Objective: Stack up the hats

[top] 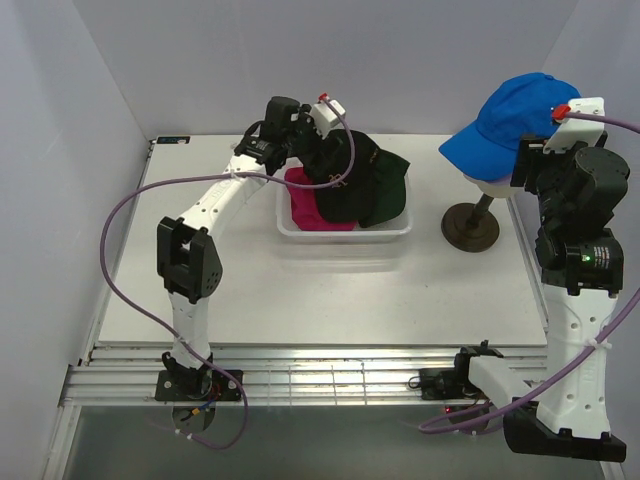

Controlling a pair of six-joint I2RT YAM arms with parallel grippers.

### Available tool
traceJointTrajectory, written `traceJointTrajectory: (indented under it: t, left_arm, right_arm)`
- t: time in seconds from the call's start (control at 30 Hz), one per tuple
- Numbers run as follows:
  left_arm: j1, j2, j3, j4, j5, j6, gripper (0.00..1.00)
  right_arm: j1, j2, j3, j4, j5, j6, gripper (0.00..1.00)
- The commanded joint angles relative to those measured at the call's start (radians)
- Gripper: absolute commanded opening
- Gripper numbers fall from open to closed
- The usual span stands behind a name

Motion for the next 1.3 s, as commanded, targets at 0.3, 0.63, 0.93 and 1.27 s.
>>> traceJointTrajectory:
  t: [0.3,0.63,0.93,1.27]
  left_arm:
    - [0.044,0.137,0.156,0.042,0.162,-0.117,0.87]
    - [0.033,0.142,0.150,0.010,0.266,-0.156,0.49]
    - [0.033,0.073,0.150,0.016,0.281,-0.232,0.00]
    - [0.033,-0.099,0.358,-0.100,0.292,-0.314,0.00]
  right_arm:
    - [0.001,-0.004,0.021,0.012,-0.071,0.033,0.68]
    - [0.002,-0.016,0.018,0.004,-0.100,0.042,0.67]
    - [0.004,-0.023,0.038,-0.008,-0.117,0.043,0.65]
    - [0.116,0.058,0.163,0.027,-0.596,-0.036,0.62]
